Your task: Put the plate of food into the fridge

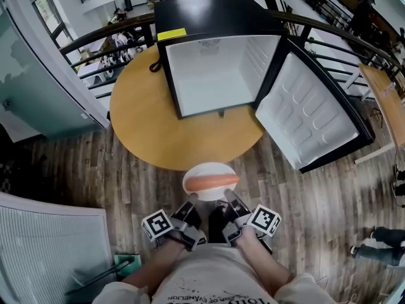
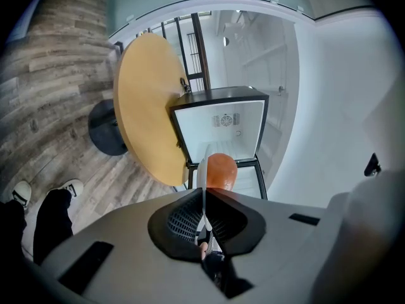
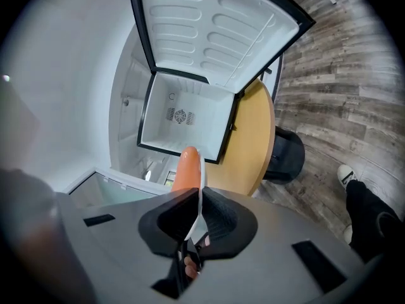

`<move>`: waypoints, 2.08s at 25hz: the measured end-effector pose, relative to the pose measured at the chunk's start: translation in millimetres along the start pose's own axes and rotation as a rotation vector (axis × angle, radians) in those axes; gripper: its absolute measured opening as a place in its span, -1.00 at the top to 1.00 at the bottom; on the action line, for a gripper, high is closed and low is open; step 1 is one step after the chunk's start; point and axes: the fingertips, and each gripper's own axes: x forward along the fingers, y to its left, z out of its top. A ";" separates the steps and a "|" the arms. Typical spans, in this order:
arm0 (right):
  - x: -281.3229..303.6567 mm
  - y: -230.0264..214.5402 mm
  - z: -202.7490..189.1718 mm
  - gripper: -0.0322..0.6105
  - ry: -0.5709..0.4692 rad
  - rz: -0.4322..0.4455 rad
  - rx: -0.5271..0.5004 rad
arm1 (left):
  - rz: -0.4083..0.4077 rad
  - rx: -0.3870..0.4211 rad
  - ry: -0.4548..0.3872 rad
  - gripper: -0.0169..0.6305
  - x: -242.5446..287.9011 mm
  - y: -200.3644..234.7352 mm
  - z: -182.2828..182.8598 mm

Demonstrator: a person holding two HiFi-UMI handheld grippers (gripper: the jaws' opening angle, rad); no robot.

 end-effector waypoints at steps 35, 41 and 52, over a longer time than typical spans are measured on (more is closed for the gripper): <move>135.8 -1.4 168.3 0.79 0.078 0.008 0.005 | -0.012 -0.017 -0.085 0.85 189.2 -27.3 85.7; 156.1 -1.8 174.2 0.79 0.059 -0.011 0.008 | -0.005 -0.025 -0.069 0.85 202.0 -24.2 105.0; 206.0 -14.9 195.1 0.79 0.030 -0.035 0.004 | -0.002 -0.036 -0.075 0.85 239.3 -6.9 145.9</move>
